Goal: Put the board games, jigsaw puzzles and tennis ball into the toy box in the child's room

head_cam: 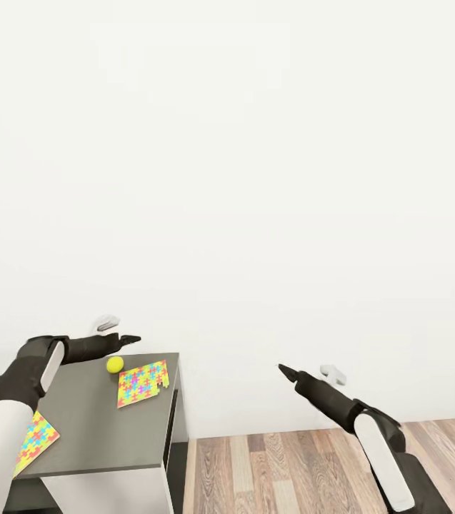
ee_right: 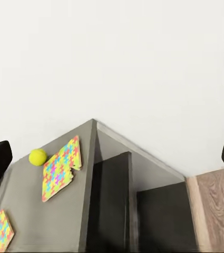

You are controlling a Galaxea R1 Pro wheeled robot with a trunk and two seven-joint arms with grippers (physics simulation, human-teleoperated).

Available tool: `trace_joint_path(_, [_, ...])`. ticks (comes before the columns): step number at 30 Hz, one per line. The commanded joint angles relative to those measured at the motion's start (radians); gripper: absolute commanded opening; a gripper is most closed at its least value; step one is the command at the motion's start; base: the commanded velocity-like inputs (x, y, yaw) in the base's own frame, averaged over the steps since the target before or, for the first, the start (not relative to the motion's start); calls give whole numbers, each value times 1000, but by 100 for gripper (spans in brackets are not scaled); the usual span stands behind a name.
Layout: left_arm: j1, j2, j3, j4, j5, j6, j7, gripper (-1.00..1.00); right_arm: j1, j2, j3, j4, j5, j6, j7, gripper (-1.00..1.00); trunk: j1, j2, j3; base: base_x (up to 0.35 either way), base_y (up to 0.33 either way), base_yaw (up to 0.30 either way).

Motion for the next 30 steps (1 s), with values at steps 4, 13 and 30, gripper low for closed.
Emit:
trace_joint_path(4, [-3,-24,1,0,7,8,138,100,-37,25,65,40,34,1,-77,100,0,-1,-1,0,0,0])
trace_joint_path(13, [-36,-113,-11,0,6,6,499,100,-161,189,127,232,218,-10,-327,100,0,-1,-1,0,0,0])
trace_joint_path(30, [-43,-139,-78,0,9,4,646,100,-216,230,137,294,292,-12,-389,100,0,-1,-1,0,0,0])
